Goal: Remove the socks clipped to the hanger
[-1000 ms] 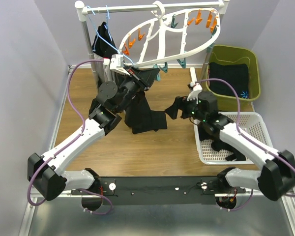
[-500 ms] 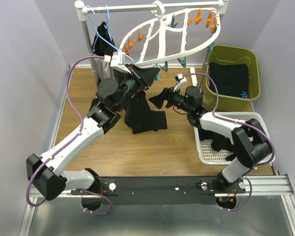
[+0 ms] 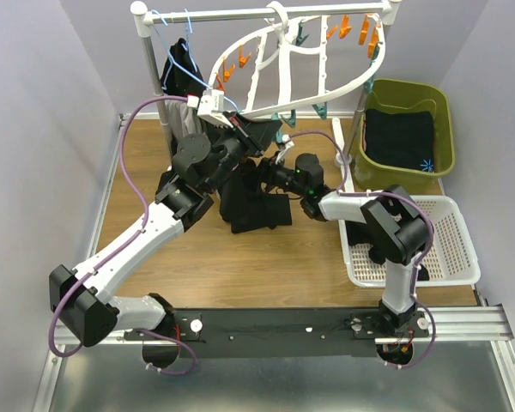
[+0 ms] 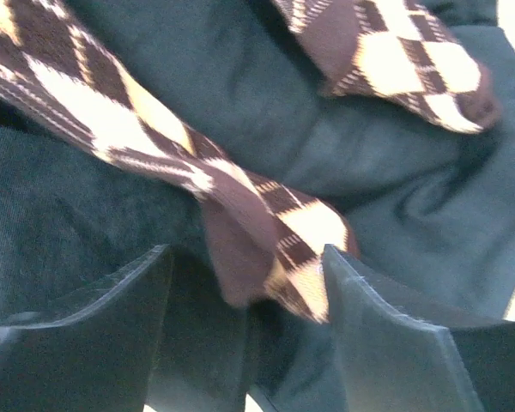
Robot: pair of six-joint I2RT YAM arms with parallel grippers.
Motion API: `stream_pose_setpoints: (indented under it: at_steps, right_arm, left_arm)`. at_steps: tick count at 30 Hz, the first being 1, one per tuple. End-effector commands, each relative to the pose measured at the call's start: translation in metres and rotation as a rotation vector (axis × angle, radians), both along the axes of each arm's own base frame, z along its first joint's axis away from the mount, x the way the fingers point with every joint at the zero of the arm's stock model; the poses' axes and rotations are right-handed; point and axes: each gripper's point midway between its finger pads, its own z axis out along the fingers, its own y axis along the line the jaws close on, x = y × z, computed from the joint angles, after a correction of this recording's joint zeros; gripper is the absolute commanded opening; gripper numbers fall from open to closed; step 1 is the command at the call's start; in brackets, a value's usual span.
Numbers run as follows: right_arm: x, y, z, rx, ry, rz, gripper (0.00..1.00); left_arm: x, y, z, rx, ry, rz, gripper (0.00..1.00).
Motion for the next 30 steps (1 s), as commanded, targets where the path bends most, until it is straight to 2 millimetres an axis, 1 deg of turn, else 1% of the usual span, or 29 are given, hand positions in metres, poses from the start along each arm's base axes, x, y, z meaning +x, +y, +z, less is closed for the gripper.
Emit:
stream_pose_setpoints:
  at_steps: [1,2,4,5,6,7,8,9,10,11,12,13,14,15,16,17,18,19,20,21,22,23,24,25,26,27,28,30]
  right_arm:
    - [-0.006,0.029,0.029,0.054,-0.062,0.053,0.52]
    - [-0.006,0.031,0.033,0.060,-0.064,0.056,0.43]
    - [-0.011,0.036,0.039,0.078,-0.050,0.072,0.35]
    - [-0.013,0.039,0.042,0.087,-0.048,0.078,0.33]
    - [-0.016,0.041,0.044,0.091,-0.040,0.089,0.27]
    - [-0.023,0.047,0.046,0.093,-0.039,0.103,0.25]
    - [-0.026,0.049,0.046,0.089,-0.035,0.109,0.25]
    - [-0.031,0.053,0.049,0.088,-0.040,0.121,0.25]
    - [-0.041,0.059,0.054,0.087,-0.049,0.152,0.26]
    - [-0.045,0.062,0.052,0.073,-0.039,0.161,0.27]
    - [-0.047,0.063,0.055,0.069,-0.041,0.164,0.27]
    - [-0.051,0.064,0.062,0.077,-0.037,0.158,0.30]
    - [-0.051,0.062,0.059,0.068,-0.007,0.150,0.32]
    - [-0.050,0.059,0.058,0.066,0.030,0.129,0.37]
    - [-0.042,0.054,0.056,0.050,0.057,0.063,0.49]
    - [-0.042,0.048,0.045,-0.003,0.118,0.027,0.57]
    - [-0.039,0.042,0.044,-0.027,0.136,-0.006,0.64]
    - [-0.035,0.035,0.038,-0.057,0.146,-0.058,0.78]
    - [-0.038,0.025,0.043,-0.084,0.150,-0.082,0.80]
    - [-0.039,0.018,0.043,-0.108,0.142,-0.102,0.89]
    - [-0.037,0.009,0.044,-0.126,0.135,-0.146,0.91]
    - [-0.043,-0.004,0.034,-0.177,0.163,-0.177,0.95]
    - [-0.046,-0.016,0.053,-0.171,0.133,-0.208,0.99]
    - [-0.043,-0.030,0.057,-0.186,0.124,-0.271,1.00]
    - [-0.049,-0.043,0.048,-0.241,0.148,-0.297,1.00]
    - [-0.053,-0.056,0.065,-0.236,0.119,-0.330,1.00]
    - [-0.053,-0.068,0.067,-0.257,0.114,-0.377,1.00]
    - [-0.063,-0.090,0.058,-0.330,0.141,-0.418,1.00]
  left_arm:
    - [-0.004,-0.004,0.007,0.019,-0.019,-0.034,0.00]
    - [-0.005,-0.003,0.005,0.036,-0.021,-0.029,0.00]
    - [-0.002,0.005,0.004,0.042,-0.016,0.013,0.00]
    - [0.000,0.008,0.001,0.046,-0.009,0.033,0.00]
    - [0.000,0.018,0.004,0.034,-0.009,0.077,0.00]
    - [0.000,0.023,0.005,0.028,-0.010,0.098,0.00]
    - [-0.003,0.031,0.010,0.018,-0.021,0.119,0.00]
    - [-0.002,0.038,0.011,0.021,-0.024,0.156,0.00]
    - [-0.002,0.043,0.013,0.021,-0.028,0.178,0.00]
    - [-0.005,0.049,0.020,0.015,-0.042,0.196,0.00]
    - [-0.003,0.055,0.021,0.021,-0.040,0.226,0.00]
    - [-0.002,0.058,0.022,0.037,-0.047,0.247,0.00]
    - [-0.002,0.062,0.030,0.036,-0.054,0.264,0.00]
    - [0.001,0.066,0.028,0.048,-0.045,0.291,0.00]
    - [0.002,0.068,0.029,0.061,-0.049,0.303,0.00]
    - [0.003,0.069,0.030,0.063,-0.049,0.310,0.00]
    - [0.005,0.069,0.028,0.069,-0.046,0.315,0.00]
    - [0.005,0.068,0.029,0.068,-0.047,0.314,0.00]
    - [0.006,0.067,0.027,0.070,-0.045,0.309,0.00]
    - [0.007,0.062,0.026,0.071,-0.048,0.294,0.00]
    - [0.007,0.060,0.025,0.072,-0.048,0.286,0.00]
    - [0.008,0.057,0.024,0.072,-0.047,0.276,0.00]
    - [0.009,0.054,0.023,0.071,-0.050,0.264,0.00]
    - [0.009,0.052,0.022,0.072,-0.049,0.259,0.00]
    - [0.009,0.051,0.023,0.070,-0.052,0.256,0.00]
    - [0.010,0.050,0.022,0.067,-0.054,0.253,0.00]
    - [0.011,0.050,0.022,0.067,-0.056,0.254,0.00]
    - [0.010,0.049,0.023,0.065,-0.062,0.248,0.00]
